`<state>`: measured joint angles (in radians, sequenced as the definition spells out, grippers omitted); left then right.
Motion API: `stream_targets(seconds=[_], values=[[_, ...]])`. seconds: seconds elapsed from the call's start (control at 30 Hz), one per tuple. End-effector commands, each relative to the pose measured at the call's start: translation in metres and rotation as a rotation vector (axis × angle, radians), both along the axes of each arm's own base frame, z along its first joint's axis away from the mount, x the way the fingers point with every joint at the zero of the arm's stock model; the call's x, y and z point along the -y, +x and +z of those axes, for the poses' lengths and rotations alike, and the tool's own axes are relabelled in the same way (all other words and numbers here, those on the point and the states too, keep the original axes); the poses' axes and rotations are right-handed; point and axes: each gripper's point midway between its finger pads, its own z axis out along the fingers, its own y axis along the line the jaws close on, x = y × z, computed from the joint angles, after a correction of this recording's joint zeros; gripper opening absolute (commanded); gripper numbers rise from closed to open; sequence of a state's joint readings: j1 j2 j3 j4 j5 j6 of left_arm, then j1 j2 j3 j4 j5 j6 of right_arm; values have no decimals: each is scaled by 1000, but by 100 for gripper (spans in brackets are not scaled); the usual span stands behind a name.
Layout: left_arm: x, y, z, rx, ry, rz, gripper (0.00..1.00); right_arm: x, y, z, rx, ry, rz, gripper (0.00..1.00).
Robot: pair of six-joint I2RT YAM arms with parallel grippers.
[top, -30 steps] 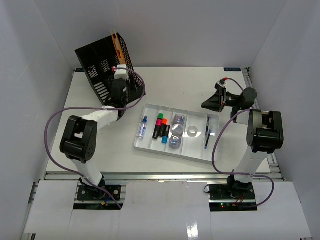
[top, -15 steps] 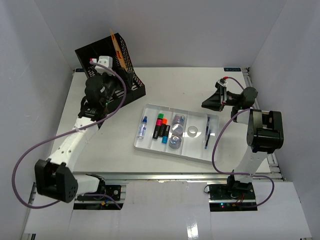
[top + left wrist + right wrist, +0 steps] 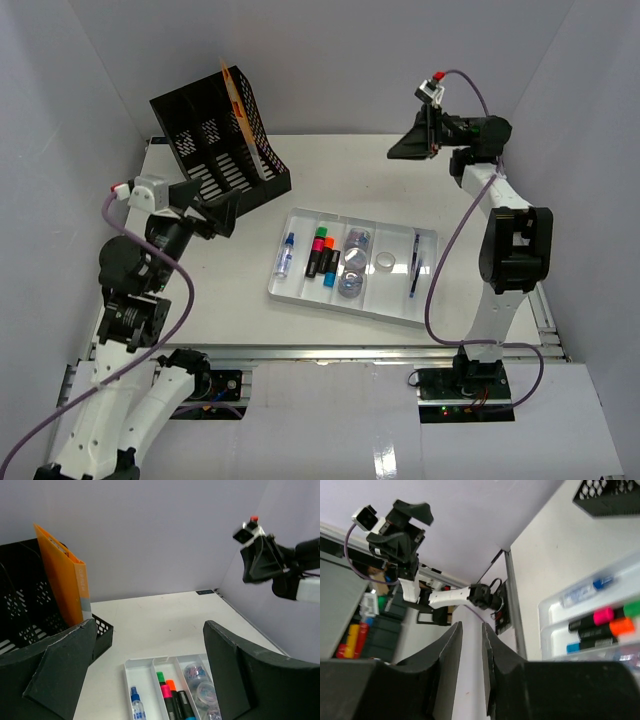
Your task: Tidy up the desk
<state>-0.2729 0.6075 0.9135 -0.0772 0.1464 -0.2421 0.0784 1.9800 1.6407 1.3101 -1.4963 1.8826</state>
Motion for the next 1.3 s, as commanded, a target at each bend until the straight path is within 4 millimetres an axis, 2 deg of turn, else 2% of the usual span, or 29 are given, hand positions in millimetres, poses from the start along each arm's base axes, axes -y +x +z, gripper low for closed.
stream_targets(seconds=[0.0,0.17,0.27,0.4,0.53,0.57,0.6,0.67,0.7,0.77,0.83,0.9,0.93,1.0,1.07,1.17,1.23,1.27], values=[[2,5,-52,-193,-2,-3,98,-13,-21,-5,645,-93,106,30],[9,9,-80,-306,7,-30,98,-22,-16,-1,725,-78,125,34],[15,5,-78,-310,1,-65,98,-24,-17,10,766,-64,122,36],[18,-2,-67,-294,-4,-95,98,-29,-38,55,866,15,114,40],[18,-8,-53,-272,-3,-108,98,-33,-63,114,946,159,83,49],[17,-9,-50,-265,-2,-103,98,-34,-65,128,965,191,58,52],[16,-9,-48,-261,-2,-97,98,-36,-57,140,977,219,11,56],[14,-7,-49,-265,0,-81,98,-38,-44,152,989,228,-89,66],[14,-6,-52,-272,1,-79,98,-40,-26,149,971,206,-153,70],[15,-3,-57,-289,4,-79,98,-40,-5,141,959,142,-240,78],[16,1,-67,-312,17,-80,98,-38,31,114,974,-12,-415,91],[18,8,-78,-343,38,-81,98,-25,56,74,984,-196,-572,91],[19,11,-84,-359,50,-81,98,-15,60,53,994,-293,-627,90],[18,16,-96,-394,67,-69,98,8,53,35,1015,-406,-726,90],[16,21,-107,-431,74,-46,98,34,49,5,1013,-540,-810,90],[15,26,-120,-460,102,-38,98,74,35,-29,1023,-731,-914,90],[13,28,-130,-466,137,-32,98,102,21,-60,972,-844,-993,90],[13,29,-136,-475,151,-33,98,116,12,-56,970,-859,-1058,90]])
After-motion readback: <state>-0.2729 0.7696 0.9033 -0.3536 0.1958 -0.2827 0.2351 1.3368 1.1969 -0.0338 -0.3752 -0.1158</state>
